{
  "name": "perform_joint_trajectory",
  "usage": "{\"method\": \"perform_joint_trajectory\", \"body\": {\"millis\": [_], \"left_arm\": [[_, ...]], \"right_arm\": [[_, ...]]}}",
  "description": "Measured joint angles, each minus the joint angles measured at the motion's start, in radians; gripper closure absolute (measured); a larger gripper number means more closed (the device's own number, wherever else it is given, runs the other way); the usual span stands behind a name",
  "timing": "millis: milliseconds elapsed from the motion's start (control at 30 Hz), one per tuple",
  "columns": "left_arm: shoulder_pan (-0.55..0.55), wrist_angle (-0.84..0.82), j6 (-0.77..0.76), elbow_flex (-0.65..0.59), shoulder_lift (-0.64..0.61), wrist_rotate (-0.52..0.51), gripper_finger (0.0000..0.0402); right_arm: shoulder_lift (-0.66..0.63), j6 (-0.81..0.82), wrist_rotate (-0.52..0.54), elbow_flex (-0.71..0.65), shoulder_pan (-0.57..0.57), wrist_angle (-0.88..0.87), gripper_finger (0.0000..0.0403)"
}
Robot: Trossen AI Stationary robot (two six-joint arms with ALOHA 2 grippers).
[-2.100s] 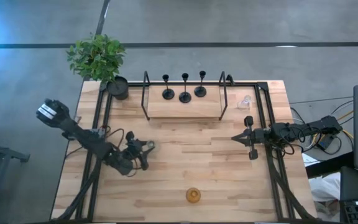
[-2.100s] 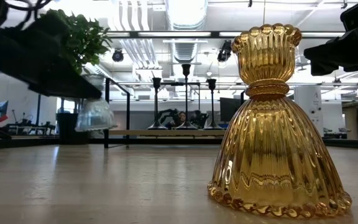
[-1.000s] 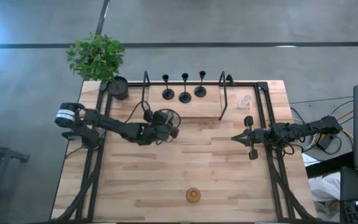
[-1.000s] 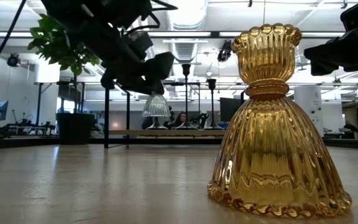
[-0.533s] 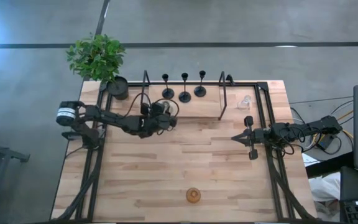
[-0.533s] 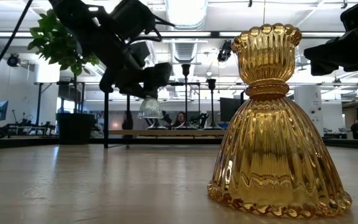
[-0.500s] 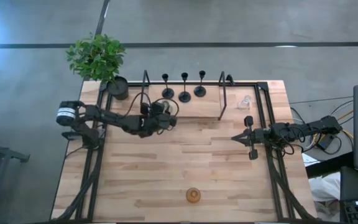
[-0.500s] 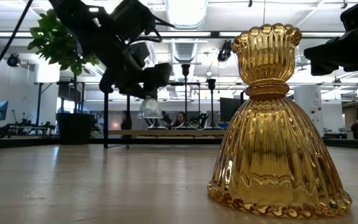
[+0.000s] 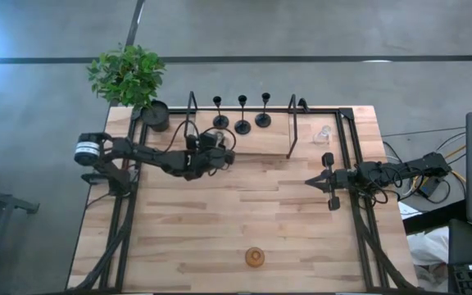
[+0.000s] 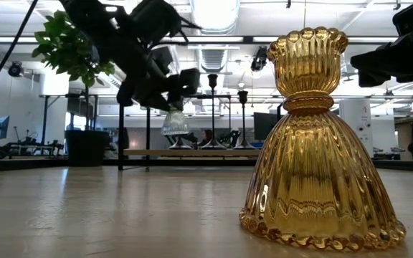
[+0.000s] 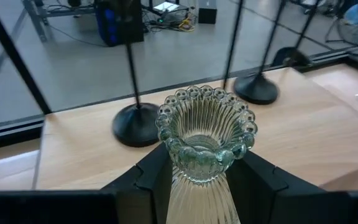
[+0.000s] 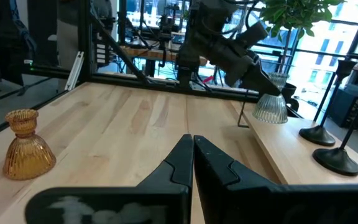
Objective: Pick & Place candle stick holders
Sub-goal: Put the green glass candle holder on the shelf
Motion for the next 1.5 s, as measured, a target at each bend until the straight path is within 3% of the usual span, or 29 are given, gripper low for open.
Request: {"method": "perform_joint_trajectory", "body": {"millis": [233,400,600,733,867,1000,1100,1500], "left_arm": [[-0.069,-0.03,-0.008,0.085,0.008,-0.059,0.0264],[-0.102,-0.219,-0.212,0.207,0.069,-0.178,0.0264],[-0.103,-0.399,-0.276,0.466,0.286,-0.186,0.0273],[-0.082,-0.604,-0.329,0.674,0.442,-0.232,0.0274],[-0.047,-0.884,-0.604,0.814,0.521,-0.249,0.0274],[-0.038,-1.007,-0.804,0.844,0.548,-0.242,0.0274],[-0.039,-1.004,-0.854,0.838,0.549,-0.232,0.0274],[-0.028,-1.045,-0.855,0.838,0.549,-0.228,0.0275]], "right_arm": [[0.0,-0.002,0.0,0.0,0.0,0.0,0.0394],[0.0,-0.002,0.0,0.0,0.0,0.0,0.0394],[0.0,-0.001,0.0,0.0,0.0,0.0,0.0394],[0.0,-0.001,0.0,0.0,0.0,0.0,0.0394],[0.0,0.0,0.0,0.0,0.0,0.0,0.0394],[-0.001,0.0,0.0,0.0,0.0,0.0,0.0394],[0.0,-0.004,0.0,0.0,0.0,0.0,0.0394],[0.0,-0.002,0.0,0.0,0.0,0.0,0.0394]]}}
